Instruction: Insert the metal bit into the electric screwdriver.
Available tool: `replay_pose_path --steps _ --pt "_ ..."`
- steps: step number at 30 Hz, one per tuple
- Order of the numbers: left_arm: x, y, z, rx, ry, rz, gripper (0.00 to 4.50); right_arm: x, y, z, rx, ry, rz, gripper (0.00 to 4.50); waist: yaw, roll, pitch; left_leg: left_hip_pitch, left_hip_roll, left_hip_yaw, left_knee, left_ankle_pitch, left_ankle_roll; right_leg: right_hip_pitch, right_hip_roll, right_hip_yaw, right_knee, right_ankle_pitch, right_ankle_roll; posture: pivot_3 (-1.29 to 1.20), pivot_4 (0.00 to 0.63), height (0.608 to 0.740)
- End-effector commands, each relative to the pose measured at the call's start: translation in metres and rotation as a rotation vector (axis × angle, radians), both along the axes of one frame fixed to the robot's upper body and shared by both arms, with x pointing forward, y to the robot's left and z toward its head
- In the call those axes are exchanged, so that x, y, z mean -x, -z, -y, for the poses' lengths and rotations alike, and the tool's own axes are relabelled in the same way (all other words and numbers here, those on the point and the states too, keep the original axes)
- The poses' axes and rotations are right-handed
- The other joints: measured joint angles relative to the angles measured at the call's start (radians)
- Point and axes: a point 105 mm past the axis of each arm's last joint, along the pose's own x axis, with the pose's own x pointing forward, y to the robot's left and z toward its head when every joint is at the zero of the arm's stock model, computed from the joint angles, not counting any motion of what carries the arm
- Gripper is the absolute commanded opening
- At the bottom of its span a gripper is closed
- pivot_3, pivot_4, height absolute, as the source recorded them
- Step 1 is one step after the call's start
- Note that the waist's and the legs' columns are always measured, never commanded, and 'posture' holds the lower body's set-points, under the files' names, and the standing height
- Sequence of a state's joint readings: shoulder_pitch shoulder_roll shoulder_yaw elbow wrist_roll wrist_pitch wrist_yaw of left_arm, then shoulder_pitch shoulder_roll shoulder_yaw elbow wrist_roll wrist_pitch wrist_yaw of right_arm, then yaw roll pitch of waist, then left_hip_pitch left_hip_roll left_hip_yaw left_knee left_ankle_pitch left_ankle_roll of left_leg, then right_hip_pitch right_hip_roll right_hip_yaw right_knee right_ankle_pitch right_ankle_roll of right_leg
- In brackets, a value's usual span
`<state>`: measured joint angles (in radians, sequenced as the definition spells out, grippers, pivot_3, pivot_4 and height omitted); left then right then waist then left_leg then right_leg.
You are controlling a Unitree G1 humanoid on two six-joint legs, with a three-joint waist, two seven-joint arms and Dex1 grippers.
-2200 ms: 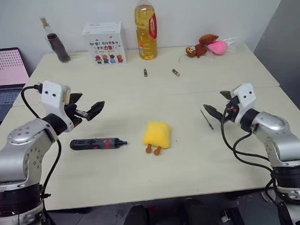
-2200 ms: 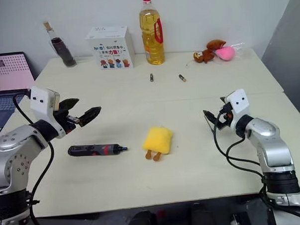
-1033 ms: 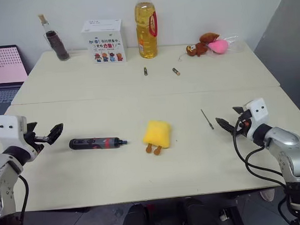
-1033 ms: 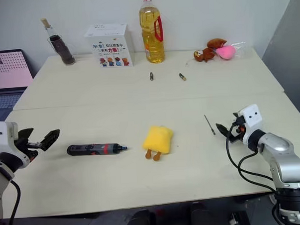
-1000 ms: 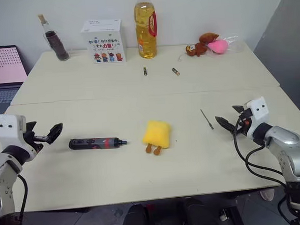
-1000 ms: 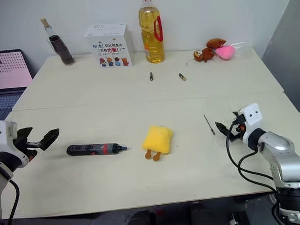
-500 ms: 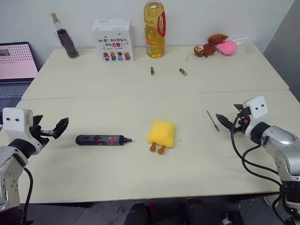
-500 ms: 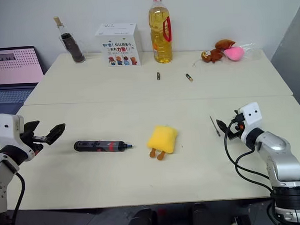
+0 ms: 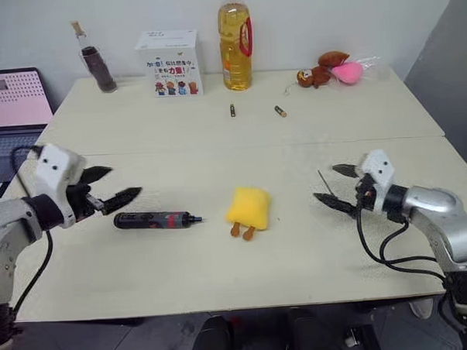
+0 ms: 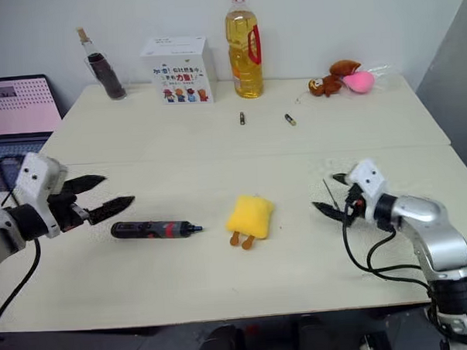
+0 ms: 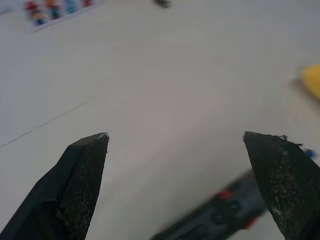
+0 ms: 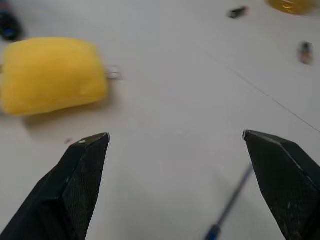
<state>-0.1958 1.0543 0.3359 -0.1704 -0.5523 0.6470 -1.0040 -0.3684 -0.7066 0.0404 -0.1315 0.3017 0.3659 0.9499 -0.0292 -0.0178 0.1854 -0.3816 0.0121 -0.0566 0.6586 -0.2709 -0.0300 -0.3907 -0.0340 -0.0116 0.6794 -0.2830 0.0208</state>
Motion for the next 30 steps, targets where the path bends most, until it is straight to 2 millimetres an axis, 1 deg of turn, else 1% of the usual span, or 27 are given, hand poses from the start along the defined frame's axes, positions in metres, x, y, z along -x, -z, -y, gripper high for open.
replay_pose_path --steps 1,3,6,7,10,14,17,20,23,27,28,29,30 --pt "0.015 -0.003 0.02 -0.13 0.232 -0.057 4.49 0.014 0.002 -0.028 0.097 -0.238 0.052 4.5 0.0 0.0 0.0 0.0 0.0 0.001 0.0 0.0 0.0 0.0 0.001 0.0 0.0 0.0 0.0 0.0 0.15 0.74" --pt "0.019 0.002 0.026 -0.202 0.311 -0.071 4.49 0.017 0.007 -0.039 0.125 -0.306 0.074 4.5 0.0 0.001 0.001 0.0 0.0 0.001 0.0 0.0 0.0 0.0 0.002 0.0 -0.001 -0.001 -0.001 0.0 0.15 0.74" --pt "0.021 0.008 0.037 -0.284 0.407 -0.047 4.49 0.014 0.019 -0.059 0.169 -0.349 0.138 4.5 0.0 0.001 0.001 -0.001 0.001 0.002 0.0 0.0 0.0 -0.002 0.003 0.001 0.0 -0.001 -0.001 0.0 0.15 0.74" --pt "0.021 0.009 0.038 -0.292 0.418 -0.042 4.49 0.012 0.021 -0.061 0.175 -0.351 0.148 4.5 0.001 0.001 0.001 -0.001 0.0 0.003 0.0 0.0 0.0 -0.002 0.004 0.001 0.0 -0.001 -0.001 0.0 0.15 0.74" --pt "0.027 0.006 0.055 -0.26 0.49 -0.032 4.49 0.011 0.035 -0.079 0.213 -0.405 0.193 4.5 0.001 0.0 0.001 -0.002 0.0 0.004 0.0 0.0 0.0 -0.005 0.005 0.001 0.001 0.0 -0.001 0.0 0.15 0.74" --pt "0.022 0.009 0.06 -0.277 0.501 0.02 4.49 0.003 0.049 -0.093 0.278 -0.447 0.26 4.5 0.0 0.0 0.002 -0.003 0.001 0.005 0.0 0.0 0.0 -0.006 0.006 0.002 0.001 0.0 -0.001 0.0 0.15 0.74" --pt "0.021 0.01 0.065 -0.267 0.504 0.035 4.49 -0.007 0.052 -0.103 0.262 -0.427 0.275 4.5 0.0 0.0 0.002 -0.003 0.0 0.006 0.001 0.0 0.0 -0.006 0.006 0.002 0.002 0.0 -0.001 0.0 0.15 0.74" --pt "0.021 0.007 0.068 -0.249 0.502 0.048 4.49 -0.019 0.047 -0.114 0.232 -0.391 0.305 4.5 -0.001 0.0 0.002 -0.003 0.001 0.006 0.001 0.0 0.0 -0.007 0.007 0.002 0.002 0.0 -0.002 0.0 0.15 0.74" --pt "0.021 0.007 0.068 -0.247 0.493 0.054 4.49 -0.029 0.04 -0.118 0.197 -0.352 0.335 4.5 -0.002 0.0 0.002 -0.003 0.002 0.006 0.001 0.0 0.0 -0.007 0.008 0.003 0.002 0.0 -0.002 0.0 0.15 0.74" --pt "0.022 0.009 0.068 -0.242 0.478 0.06 4.5 -0.041 0.028 -0.12 0.135 -0.299 0.347 3.77 -0.002 0.0 0.002 -0.003 0.003 0.005 0.001 0.0 0.0 -0.007 0.009 0.003 0.002 0.0 -0.002 0.0 0.15 0.74" --pt "0.022 0.009 0.068 -0.238 0.475 0.064 4.5 -0.043 0.025 -0.119 0.121 -0.288 0.347 3.43 -0.002 0.0 0.002 -0.003 0.003 0.006 0.001 0.0 0.0 -0.007 0.009 0.003 0.003 0.0 -0.003 0.0 0.15 0.74" --pt "0.021 0.009 0.069 -0.237 0.469 0.071 4.5 -0.044 0.022 -0.118 0.115 -0.284 0.353 3.27 -0.002 0.0 0.002 -0.003 0.003 0.005 0.001 0.0 0.0 -0.007 0.009 0.003 0.003 0.0 -0.003 0.0 0.15 0.74" --pt "0.019 0.01 0.068 -0.239 0.461 0.079 4.5 -0.045 0.02 -0.116 0.112 -0.287 0.358 2.97 -0.001 0.0 0.002 -0.003 0.003 0.005 0.001 0.0 0.0 -0.007 0.009 0.003 0.003 0.0 -0.003 0.0 0.15 0.74"
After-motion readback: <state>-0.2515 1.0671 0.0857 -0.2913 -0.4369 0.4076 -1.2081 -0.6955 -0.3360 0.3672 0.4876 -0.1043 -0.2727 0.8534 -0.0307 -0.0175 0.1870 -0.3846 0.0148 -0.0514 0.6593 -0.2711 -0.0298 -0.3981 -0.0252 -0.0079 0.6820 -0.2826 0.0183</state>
